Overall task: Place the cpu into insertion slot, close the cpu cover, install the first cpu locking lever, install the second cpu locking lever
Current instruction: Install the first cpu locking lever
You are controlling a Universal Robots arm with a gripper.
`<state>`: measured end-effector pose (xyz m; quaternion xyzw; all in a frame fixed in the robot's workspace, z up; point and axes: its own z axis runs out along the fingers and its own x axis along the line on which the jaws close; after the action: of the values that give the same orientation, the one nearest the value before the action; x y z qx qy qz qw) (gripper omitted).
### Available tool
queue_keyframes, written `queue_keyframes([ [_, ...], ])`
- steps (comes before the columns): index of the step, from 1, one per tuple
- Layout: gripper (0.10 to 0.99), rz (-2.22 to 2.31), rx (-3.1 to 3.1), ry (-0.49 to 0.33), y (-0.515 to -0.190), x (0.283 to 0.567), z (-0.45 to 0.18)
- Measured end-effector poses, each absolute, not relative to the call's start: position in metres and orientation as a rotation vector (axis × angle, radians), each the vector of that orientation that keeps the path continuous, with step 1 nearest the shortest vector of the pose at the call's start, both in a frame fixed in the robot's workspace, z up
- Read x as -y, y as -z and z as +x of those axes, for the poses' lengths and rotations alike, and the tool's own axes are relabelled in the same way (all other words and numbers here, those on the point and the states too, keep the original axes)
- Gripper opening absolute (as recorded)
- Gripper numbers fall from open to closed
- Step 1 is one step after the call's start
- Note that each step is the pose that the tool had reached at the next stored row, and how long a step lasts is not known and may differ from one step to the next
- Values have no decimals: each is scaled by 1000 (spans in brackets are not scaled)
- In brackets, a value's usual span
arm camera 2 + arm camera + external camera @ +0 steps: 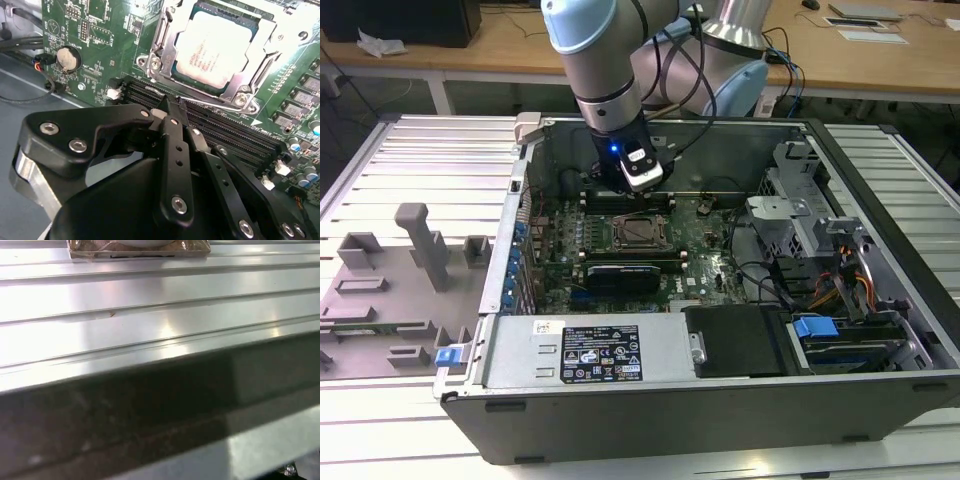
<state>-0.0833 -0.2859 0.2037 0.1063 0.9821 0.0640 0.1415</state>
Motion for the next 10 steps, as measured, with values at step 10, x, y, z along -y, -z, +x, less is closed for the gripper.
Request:
queue_keyframes([
  [10, 106, 325, -2831, -145, -197, 286, -83],
])
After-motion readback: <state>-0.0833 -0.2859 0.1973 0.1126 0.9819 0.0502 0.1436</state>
